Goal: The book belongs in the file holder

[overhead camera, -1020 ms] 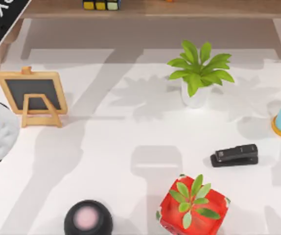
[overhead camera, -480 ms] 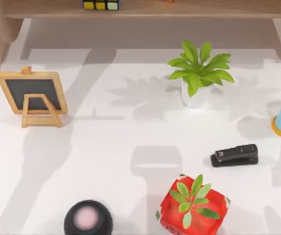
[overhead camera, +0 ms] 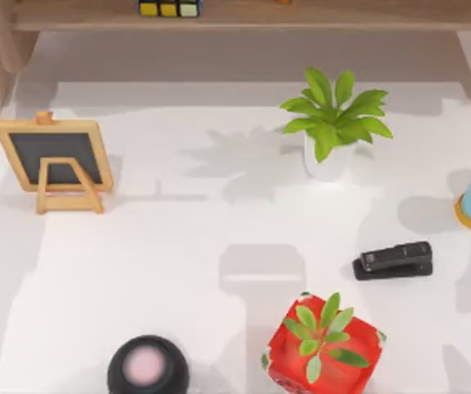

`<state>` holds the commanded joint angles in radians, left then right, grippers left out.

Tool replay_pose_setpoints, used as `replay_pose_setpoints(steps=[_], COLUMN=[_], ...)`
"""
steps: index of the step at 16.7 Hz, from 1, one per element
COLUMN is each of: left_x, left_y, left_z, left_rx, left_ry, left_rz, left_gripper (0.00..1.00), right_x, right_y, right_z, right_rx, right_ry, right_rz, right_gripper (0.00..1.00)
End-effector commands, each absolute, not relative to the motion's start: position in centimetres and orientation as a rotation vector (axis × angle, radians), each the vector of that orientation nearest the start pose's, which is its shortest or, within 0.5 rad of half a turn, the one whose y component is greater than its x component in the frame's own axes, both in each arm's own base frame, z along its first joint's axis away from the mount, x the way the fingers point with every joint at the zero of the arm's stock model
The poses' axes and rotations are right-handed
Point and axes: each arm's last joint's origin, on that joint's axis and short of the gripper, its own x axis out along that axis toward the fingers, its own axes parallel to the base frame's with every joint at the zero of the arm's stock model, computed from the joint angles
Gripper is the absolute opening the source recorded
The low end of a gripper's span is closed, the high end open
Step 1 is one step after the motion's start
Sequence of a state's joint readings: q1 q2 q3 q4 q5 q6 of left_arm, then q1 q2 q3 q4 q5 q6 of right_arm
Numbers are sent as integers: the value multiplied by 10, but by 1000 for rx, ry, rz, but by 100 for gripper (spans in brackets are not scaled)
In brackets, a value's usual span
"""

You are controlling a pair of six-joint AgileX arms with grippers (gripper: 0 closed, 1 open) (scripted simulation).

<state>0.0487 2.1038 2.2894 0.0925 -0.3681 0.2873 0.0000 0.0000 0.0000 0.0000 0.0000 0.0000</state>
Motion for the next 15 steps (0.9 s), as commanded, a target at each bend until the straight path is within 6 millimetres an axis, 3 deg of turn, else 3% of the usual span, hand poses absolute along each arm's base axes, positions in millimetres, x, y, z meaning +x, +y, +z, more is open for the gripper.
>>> replay_pose_setpoints(steps=[4,8,11,15], left_x=[477,433,389,339], left_y=[163,251,284,289], left_z=[376,285,231,185], left_rx=[525,820,1013,1229], left_ry=[21,306,476,582], left_rz=[570,533,432,250], left_gripper=[0,0,0,0], right_x=[106,106,106,106], right_y=[-1,-1,-1,-1], right_z=[160,160,160,160], right_rx=[0,0,0,0], right_ry=[0,0,0,0], right_rz=[0,0,0,0], right_gripper=[100,100,100,100])
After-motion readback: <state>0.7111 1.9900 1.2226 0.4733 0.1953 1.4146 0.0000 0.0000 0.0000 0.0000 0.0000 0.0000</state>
